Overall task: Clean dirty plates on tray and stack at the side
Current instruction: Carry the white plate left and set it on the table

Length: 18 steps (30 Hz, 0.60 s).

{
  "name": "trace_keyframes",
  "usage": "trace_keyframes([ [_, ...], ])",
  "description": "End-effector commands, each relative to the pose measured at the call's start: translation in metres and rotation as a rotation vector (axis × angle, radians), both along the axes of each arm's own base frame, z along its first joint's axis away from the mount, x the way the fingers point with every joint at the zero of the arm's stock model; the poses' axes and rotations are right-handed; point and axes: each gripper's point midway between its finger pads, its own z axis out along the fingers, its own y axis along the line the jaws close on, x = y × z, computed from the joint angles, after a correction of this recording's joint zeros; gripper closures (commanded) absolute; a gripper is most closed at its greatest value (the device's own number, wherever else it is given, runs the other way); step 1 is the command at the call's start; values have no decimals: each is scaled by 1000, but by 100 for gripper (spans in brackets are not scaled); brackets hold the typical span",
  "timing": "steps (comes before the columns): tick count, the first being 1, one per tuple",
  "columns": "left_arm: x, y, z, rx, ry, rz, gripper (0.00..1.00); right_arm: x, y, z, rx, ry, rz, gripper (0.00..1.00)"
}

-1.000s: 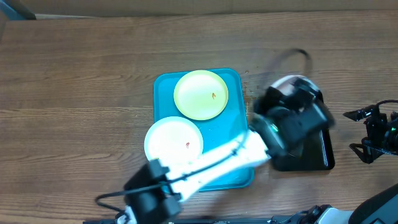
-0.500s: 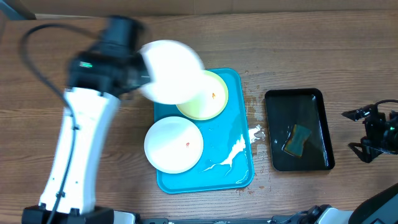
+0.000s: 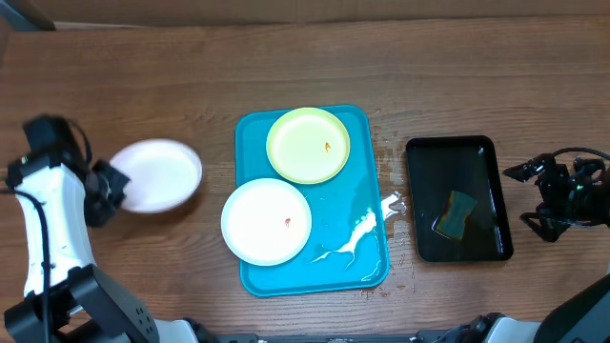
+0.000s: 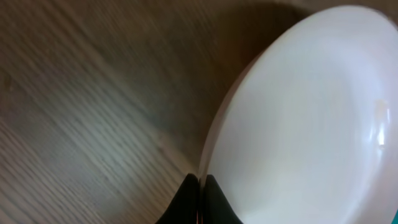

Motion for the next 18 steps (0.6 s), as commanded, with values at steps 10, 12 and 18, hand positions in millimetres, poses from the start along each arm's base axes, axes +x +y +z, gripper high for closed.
trace_keyframes([
  [10,-5,9,-31,-25,-65,-88,69,8,4,14,-44,-103,118,0],
  [12,16,-8,-20,-104,-166,-192,55,12,12,20,-25,-167,176,0],
  [18,65,-72,42,-235,-379,-550,41,7,44,21,-102,-143,346,0],
])
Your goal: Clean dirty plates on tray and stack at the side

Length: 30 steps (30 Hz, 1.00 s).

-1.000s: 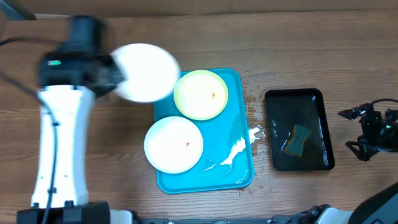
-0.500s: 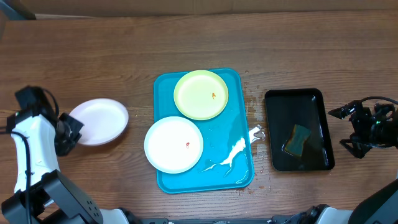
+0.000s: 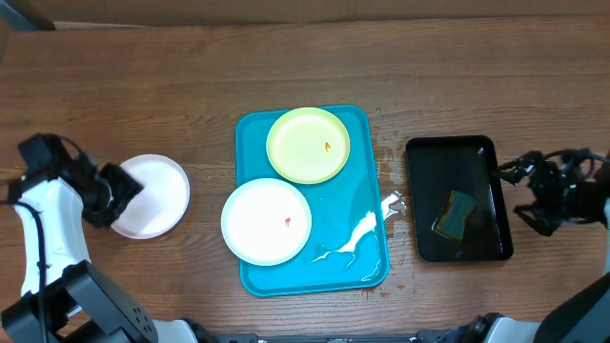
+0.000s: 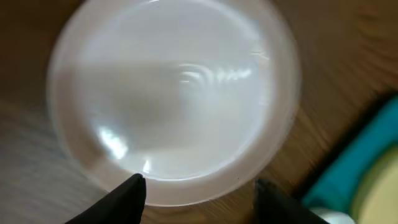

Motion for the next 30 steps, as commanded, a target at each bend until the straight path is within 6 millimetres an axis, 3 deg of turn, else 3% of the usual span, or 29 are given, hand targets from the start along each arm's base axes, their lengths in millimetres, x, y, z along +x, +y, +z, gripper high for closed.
trace_keyframes([
  [1,38,-52,54,-43,-193,-327,41,-3,21,8,-135,3,138,0],
  [5,38,-94,71,27,-152,-531,43,-20,23,-16,-321,204,122,0],
  [8,32,-118,70,95,-86,-623,46,-25,40,-36,-335,252,135,0],
  [13,12,-153,64,112,3,-756,51,-30,54,-74,-337,270,173,30],
  [17,-1,-171,72,87,23,-828,66,-37,55,-91,-325,304,152,57],
  [19,-4,-177,82,65,-1,-842,69,-38,53,-97,-337,299,150,66],
  [21,-9,-189,105,23,-87,-856,69,-36,52,-106,-350,276,143,88],
  [25,-21,-202,138,7,-228,-890,67,-35,52,-121,-360,237,136,89],
  [27,-29,-204,154,24,-286,-895,67,-37,52,-131,-364,215,131,80],
  [28,-32,-204,160,38,-311,-896,66,-38,52,-135,-365,207,129,84],
  [29,-36,-203,167,56,-337,-902,64,-38,52,-137,-366,205,129,96],
  [30,-45,-203,180,85,-389,-907,54,-37,53,-135,-363,205,130,96],
])
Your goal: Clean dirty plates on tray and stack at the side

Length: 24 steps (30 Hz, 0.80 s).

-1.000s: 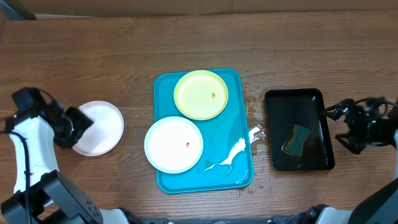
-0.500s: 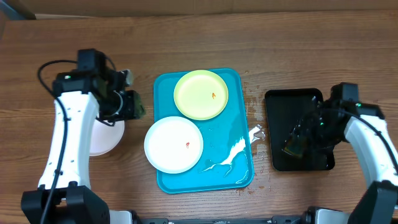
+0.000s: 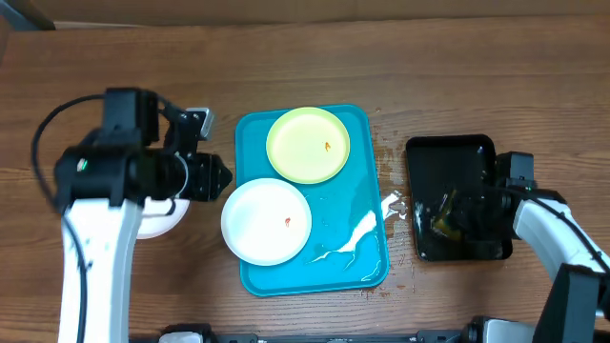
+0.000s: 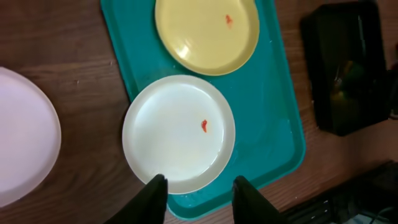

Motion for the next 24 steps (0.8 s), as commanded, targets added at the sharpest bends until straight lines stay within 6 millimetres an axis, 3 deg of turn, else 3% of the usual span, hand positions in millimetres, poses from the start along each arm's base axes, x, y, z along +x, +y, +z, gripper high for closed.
trace_keyframes([
  [1,-17,-7,38,-21,-157,-53,30,-13,-2,-11,-19,55,-2,96],
  [2,-20,-7,42,-20,-171,-53,11,-10,-2,-7,-18,59,-2,96],
  [3,-23,-7,44,-19,-181,-54,3,-7,-3,0,-17,62,-2,96],
  [8,-28,-7,48,-19,-195,-53,0,18,-5,53,-40,38,74,96],
  [11,-27,-7,47,-20,-189,-54,0,19,-8,65,-74,50,84,95],
  [12,-26,-7,47,-20,-188,-54,0,19,-7,65,-73,49,85,87],
  [14,-25,-8,46,-24,-183,-55,0,22,-2,65,-45,33,89,20],
  [15,-25,-8,45,-23,-181,-55,0,26,1,66,-29,18,92,5],
  [16,-25,-8,45,-23,-179,-55,0,30,2,67,-20,-2,94,10],
  [17,-25,-8,45,-23,-179,-55,0,32,2,68,-20,-9,94,30],
  [18,-24,-7,44,-21,-177,-54,0,31,2,66,-23,-5,92,42],
  [19,-24,-7,44,-19,-177,-53,0,31,2,65,-23,-5,93,46],
  [21,-24,-7,44,-20,-177,-54,0,29,2,59,-23,-7,93,36],
  [24,-24,-7,44,-20,-177,-53,0,25,3,44,-22,-11,93,35],
])
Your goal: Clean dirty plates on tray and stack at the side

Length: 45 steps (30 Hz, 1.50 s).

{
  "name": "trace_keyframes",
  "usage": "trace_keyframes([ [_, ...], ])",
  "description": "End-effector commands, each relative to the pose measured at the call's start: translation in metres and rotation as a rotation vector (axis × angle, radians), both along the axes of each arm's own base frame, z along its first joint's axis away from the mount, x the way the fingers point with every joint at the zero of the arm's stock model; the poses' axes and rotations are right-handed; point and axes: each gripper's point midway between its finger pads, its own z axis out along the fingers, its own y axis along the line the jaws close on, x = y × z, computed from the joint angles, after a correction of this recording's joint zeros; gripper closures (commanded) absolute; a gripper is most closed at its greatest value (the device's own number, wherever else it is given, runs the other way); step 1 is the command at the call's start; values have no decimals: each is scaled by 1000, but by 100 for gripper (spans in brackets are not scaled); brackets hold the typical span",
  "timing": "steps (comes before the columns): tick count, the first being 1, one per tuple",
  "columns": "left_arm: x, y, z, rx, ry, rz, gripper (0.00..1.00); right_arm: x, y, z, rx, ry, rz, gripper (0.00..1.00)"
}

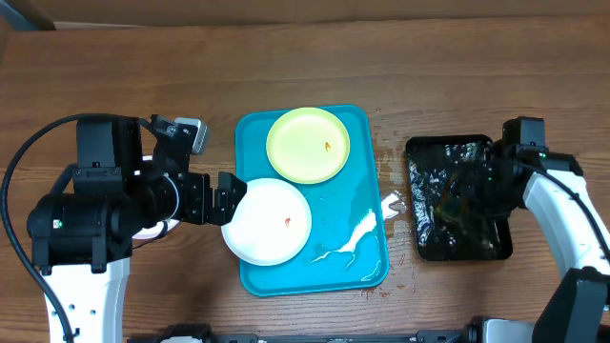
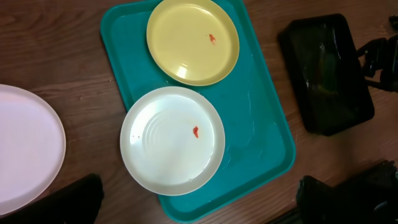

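Note:
The teal tray (image 1: 374,171) holds a yellow-green plate (image 1: 307,145) with a red spot at the back. In front of it sits a white plate (image 1: 272,224) with a red spot (image 2: 195,131). My left gripper (image 1: 225,196) hangs wide open above the white plate's left rim, with nothing between its fingers. A clean pink plate (image 2: 25,149) lies on the table left of the tray. My right gripper (image 1: 469,189) is down in the black water basin (image 1: 448,143), where the water is rippled. The sponge and the jaws there are too dark to make out.
White foam (image 1: 357,233) streaks the tray's front right corner. Drops of water (image 1: 393,205) wet the wood between tray and basin. Bare wood lies behind the tray and at the far left.
My left gripper's jaws have spread much wider above the white plate. My right gripper sits a little further back in the basin, and the water there is now churned.
My left gripper was shut on the pink plate's rim at the left of the table. Then it was open with the plate lying flat there. Later it hung over the tray's left edge while my right gripper had come from the far right into the basin.

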Motion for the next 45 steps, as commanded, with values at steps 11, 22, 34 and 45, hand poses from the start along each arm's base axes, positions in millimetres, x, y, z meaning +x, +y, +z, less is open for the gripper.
trace_keyframes([
  [11,2,1,4,19,-24,-15,0,-18,16,-43,12,-14,35,92],
  [22,-1,22,-10,98,43,107,0,2,3,13,-53,8,20,63],
  [34,5,30,-57,124,233,170,0,1,-7,-30,-94,28,-65,57],
  [45,-16,31,-57,146,277,151,0,-6,0,-52,-77,106,-47,80],
])
